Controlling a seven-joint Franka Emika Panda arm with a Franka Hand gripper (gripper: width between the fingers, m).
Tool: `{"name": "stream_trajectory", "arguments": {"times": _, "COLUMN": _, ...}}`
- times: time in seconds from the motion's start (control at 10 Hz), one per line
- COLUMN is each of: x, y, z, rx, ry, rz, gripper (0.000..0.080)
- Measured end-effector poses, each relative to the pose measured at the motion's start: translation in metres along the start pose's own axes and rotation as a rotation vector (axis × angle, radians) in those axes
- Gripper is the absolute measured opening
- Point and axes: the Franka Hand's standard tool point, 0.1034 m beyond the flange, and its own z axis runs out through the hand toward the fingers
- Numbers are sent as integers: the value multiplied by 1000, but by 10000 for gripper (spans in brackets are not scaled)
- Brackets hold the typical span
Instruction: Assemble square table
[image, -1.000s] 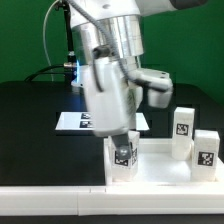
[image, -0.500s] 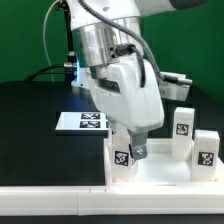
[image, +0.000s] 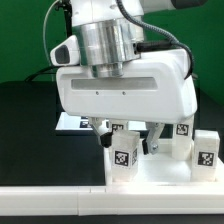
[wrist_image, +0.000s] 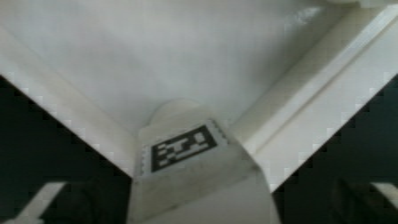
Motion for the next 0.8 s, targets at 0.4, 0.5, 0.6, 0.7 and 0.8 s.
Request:
{"name": "stream_trajectory", "arguments": {"times": 0.4, "x": 0, "y": 3, "z": 1, "rx": -7, "ry": -3, "rz": 266, "gripper": 294}}
{"name": "stream_trajectory", "arguments": {"times": 0.5, "x": 1, "y": 3, "z": 0, "rx": -7, "ry": -1, "rz": 406, "gripper": 293}}
{"name": "stream_trajectory", "arguments": {"times": 0.6, "x": 1, "y": 3, "z": 0, "rx": -7, "ry": 0, "rz": 525, "gripper": 293}}
{"name": "stream_trajectory", "arguments": {"times": 0.7, "x": 2, "y": 4, "z": 0, "rx": -3, "ry": -2, "rz": 688, "gripper": 293}}
{"name": "stream_trajectory", "arguments": {"times": 0.8, "x": 3, "y": 5, "z": 0, "rx": 4, "ry": -7, "rz": 846, "gripper": 291}}
